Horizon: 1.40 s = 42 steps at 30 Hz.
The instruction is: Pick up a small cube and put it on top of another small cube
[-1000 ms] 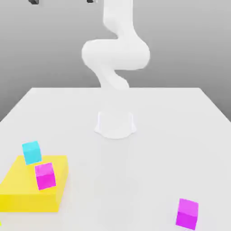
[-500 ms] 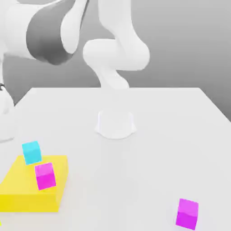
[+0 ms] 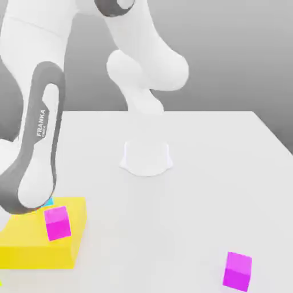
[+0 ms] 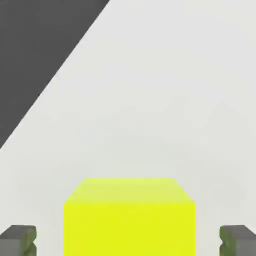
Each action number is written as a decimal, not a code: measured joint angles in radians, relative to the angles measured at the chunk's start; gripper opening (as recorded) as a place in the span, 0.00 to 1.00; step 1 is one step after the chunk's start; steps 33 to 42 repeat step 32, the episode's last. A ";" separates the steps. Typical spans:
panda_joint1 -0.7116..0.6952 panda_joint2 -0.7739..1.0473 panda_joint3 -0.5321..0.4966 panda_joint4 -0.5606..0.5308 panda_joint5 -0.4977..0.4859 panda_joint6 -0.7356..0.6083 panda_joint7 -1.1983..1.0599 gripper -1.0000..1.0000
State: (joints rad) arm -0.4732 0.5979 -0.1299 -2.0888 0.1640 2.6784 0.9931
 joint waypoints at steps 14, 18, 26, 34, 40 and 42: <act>0.085 -0.336 -0.043 -0.183 -0.119 -0.149 0.085 0.00; 0.114 -0.483 -0.034 -0.291 -0.167 -0.185 0.122 0.00; 0.150 -0.685 -0.005 -0.482 -0.179 -0.193 0.137 0.00; 0.150 -0.596 0.003 -0.507 -0.160 -0.080 0.123 1.00; 0.150 -0.596 0.003 -0.507 -0.160 -0.080 0.123 1.00; 0.150 -0.596 0.003 -0.507 -0.160 -0.080 0.123 1.00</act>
